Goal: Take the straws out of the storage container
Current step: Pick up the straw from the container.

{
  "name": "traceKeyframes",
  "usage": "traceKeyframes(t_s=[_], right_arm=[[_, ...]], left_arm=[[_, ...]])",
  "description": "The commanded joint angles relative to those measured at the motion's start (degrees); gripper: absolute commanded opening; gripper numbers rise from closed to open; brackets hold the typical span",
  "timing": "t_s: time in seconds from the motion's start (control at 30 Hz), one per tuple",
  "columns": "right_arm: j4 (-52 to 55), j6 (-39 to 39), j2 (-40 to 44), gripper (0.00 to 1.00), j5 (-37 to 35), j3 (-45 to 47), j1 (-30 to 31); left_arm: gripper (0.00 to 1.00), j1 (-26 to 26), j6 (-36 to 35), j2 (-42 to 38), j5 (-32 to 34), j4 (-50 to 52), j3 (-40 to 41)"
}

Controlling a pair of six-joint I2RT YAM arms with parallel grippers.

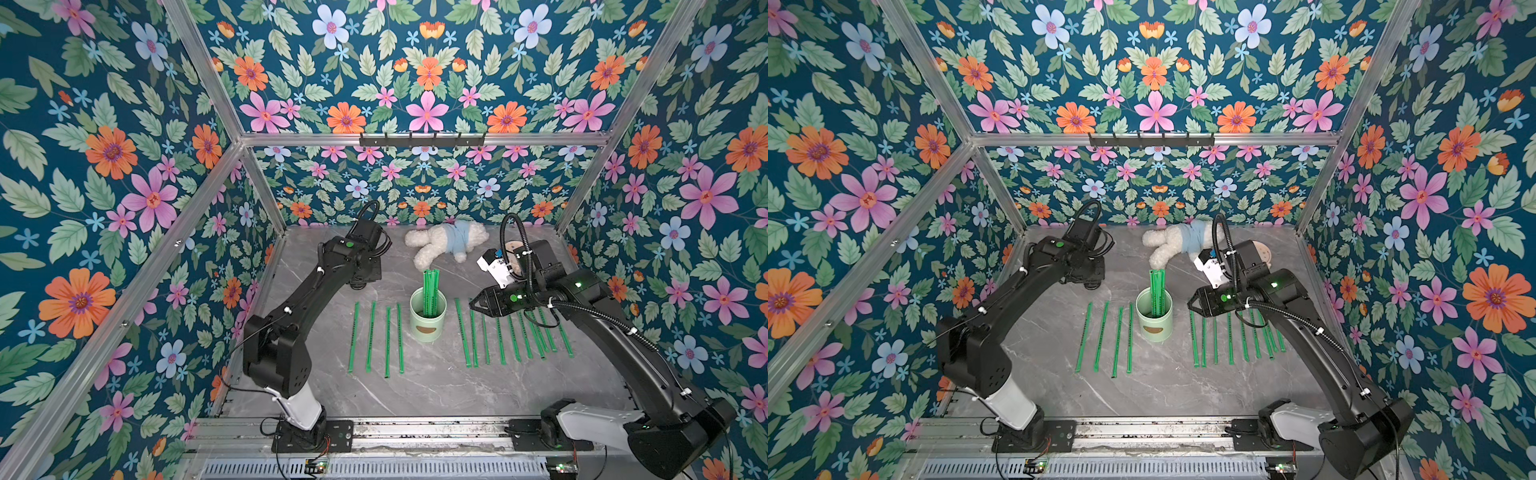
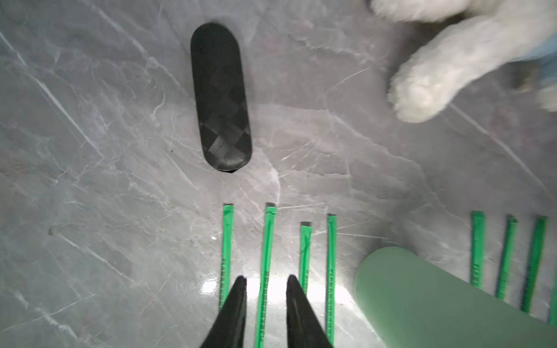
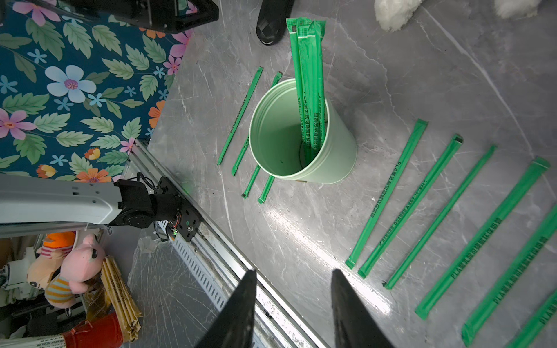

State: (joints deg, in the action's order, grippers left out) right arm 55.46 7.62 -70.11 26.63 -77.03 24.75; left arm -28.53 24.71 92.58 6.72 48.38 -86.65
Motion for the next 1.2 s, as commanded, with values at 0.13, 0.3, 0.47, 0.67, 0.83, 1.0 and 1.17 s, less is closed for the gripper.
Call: traceKeyframes(t_s=[0.13,0.3,0.47,0.67,0.83,1.0,1.17], right_arm=[[-0.96,0.38,-0.31,0.43,-1.73,0.00,0.02],[-0.92,0.56,-0.47,0.43,-2.61,-0.18,-0.06],[-1.32,0.82,-0.43,0.43,-2.80,0.08,-0.36],[-1.45,0.91,-0.50,0.43,-2.66,0.20,-0.58],[-1.66,1.08,-0.38,0.44,-2.37,0.65,-0.67],[-1.59,1.10,-0.34,0.44,-2.22,0.61,-0.67],[-1.63,1.04,-0.57,0.44,-2.11,0.74,-0.67]], left_arm=[[0.27,-4.98,1.74,-9.21,1.10,-19.36,11.59],[0.28,-6.05,3.68,-13.08,-4.21,-27.96,18.33],[0.27,-8.05,4.44,-13.13,-6.33,-30.96,19.68],[0.27,-10.00,4.29,-12.18,-6.77,-32.20,19.68],[0.27,-10.99,3.99,-10.72,-8.81,-34.52,19.83],[0.27,-11.56,3.64,-8.79,-10.30,-35.69,19.10],[0.27,-12.35,2.86,-6.49,-11.29,-35.12,17.15]])
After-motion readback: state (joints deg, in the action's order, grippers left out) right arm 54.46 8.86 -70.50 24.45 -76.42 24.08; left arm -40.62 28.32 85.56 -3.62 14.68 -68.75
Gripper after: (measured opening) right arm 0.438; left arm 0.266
